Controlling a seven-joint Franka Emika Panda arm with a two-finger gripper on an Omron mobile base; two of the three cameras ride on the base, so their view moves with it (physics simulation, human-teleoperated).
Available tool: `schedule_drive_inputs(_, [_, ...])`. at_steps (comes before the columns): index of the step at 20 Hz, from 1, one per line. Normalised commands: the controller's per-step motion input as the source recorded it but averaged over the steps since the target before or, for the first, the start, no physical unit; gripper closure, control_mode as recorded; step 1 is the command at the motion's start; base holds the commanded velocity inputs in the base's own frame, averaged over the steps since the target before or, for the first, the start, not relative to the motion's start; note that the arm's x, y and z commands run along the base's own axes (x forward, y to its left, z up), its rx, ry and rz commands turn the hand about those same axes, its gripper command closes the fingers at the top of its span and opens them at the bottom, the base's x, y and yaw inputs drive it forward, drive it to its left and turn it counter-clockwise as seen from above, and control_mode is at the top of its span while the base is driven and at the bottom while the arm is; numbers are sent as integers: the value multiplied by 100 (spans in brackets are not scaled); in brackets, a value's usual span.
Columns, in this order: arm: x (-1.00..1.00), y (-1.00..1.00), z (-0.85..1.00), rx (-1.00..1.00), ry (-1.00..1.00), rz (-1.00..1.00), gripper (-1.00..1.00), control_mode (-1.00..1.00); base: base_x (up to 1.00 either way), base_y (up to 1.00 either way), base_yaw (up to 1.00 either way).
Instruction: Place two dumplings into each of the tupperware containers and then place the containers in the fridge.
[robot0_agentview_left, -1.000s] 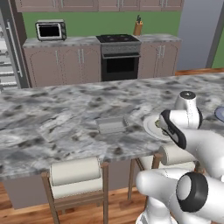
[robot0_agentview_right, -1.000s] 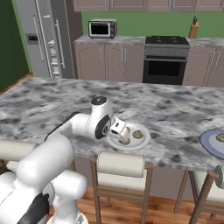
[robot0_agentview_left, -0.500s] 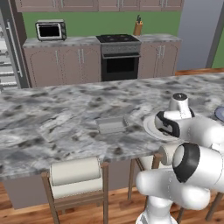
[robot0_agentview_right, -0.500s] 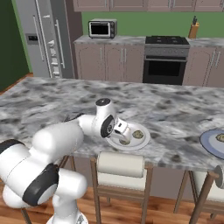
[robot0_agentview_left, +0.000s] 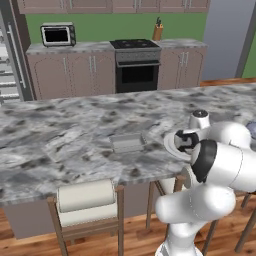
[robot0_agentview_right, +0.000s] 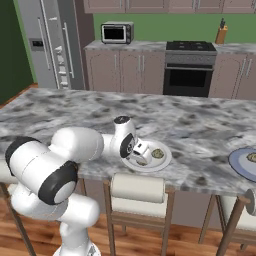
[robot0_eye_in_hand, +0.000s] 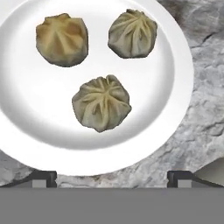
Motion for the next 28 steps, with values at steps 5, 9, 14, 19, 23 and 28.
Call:
schedule_drive_inputs(5, [31, -9, -26, 0, 0, -6, -100, -100, 0, 0, 0])
schedule_drive_inputs(9, [28, -12, -16, 0, 0, -6, -100, -100, 0, 0, 0])
schedule_drive_inputs(14, [30, -2, -20, 0, 2, -7, -100, -100, 0, 0, 0])
schedule_drive_inputs(19, [31, -5, -24, 0, 1, -7, -100, -100, 0, 0, 0])
schedule_drive_inputs(23, [11, -4, -29, 0, 3, -6, -100, -100, 0, 0, 0])
schedule_drive_inputs(28, [-25, 0, -19, 0, 1, -3, -100, -100, 0, 0, 0])
